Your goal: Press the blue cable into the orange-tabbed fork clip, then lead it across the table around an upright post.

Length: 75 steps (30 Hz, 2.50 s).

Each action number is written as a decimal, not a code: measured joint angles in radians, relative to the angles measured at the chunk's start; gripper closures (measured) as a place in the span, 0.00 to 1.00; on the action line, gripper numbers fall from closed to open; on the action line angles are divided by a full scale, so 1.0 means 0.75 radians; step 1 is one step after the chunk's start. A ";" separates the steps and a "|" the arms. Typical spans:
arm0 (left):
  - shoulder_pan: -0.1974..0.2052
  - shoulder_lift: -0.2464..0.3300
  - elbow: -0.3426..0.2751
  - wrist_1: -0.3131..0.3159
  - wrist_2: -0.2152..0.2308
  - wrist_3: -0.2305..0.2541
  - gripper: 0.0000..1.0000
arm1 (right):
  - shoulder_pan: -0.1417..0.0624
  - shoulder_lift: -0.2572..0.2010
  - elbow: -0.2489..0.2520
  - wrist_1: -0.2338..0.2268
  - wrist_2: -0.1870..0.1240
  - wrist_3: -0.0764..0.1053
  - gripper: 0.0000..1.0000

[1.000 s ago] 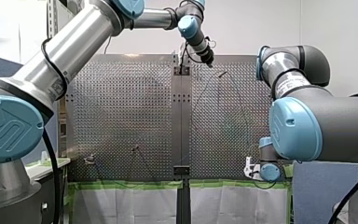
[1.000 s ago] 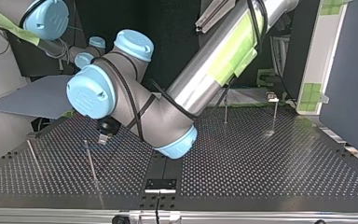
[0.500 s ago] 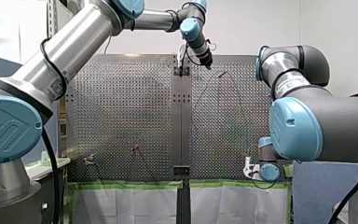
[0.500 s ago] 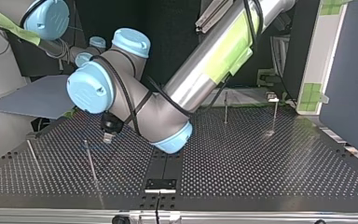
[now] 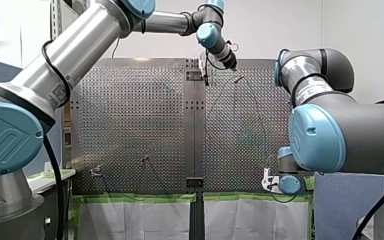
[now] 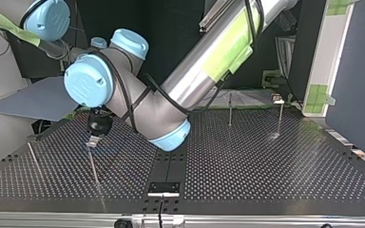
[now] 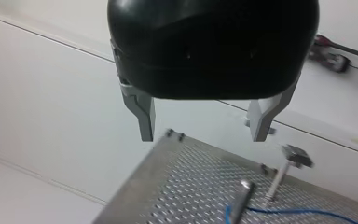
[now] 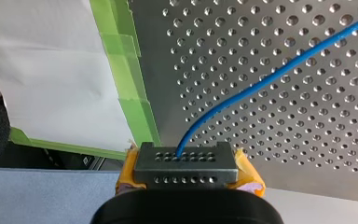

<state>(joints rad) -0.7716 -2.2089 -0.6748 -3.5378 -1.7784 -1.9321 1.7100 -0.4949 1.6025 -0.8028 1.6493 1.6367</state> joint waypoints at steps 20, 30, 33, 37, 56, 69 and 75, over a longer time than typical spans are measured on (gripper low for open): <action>-0.048 -0.062 -0.010 0.050 -0.237 -0.263 0.02 | -0.013 0.001 0.000 -0.005 -0.011 0.003 1.00; -0.040 -0.119 0.000 0.092 -0.221 -0.338 0.02 | -0.014 0.001 0.000 -0.002 -0.016 0.004 1.00; -0.031 -0.124 0.011 0.128 -0.221 -0.351 0.02 | -0.014 0.002 0.001 -0.002 -0.016 0.004 1.00; -0.017 -0.125 0.040 0.149 -0.232 -0.357 0.02 | -0.014 0.002 0.001 -0.002 -0.016 0.003 1.00; -0.007 -0.174 0.087 0.135 -0.199 -0.377 0.02 | -0.014 0.002 0.001 0.002 -0.018 0.000 1.00; 0.027 -0.222 0.117 0.136 -0.250 -0.360 0.02 | -0.013 0.004 0.002 0.004 -0.019 0.000 1.00; 0.031 -0.279 0.189 0.156 -0.283 -0.340 0.02 | -0.009 0.004 0.001 0.006 -0.018 -0.001 1.00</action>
<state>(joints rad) -0.7480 -2.4183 -0.5328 -3.4210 -1.9910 -2.1868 1.7033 -0.4918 1.6034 -0.7984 1.6357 1.6358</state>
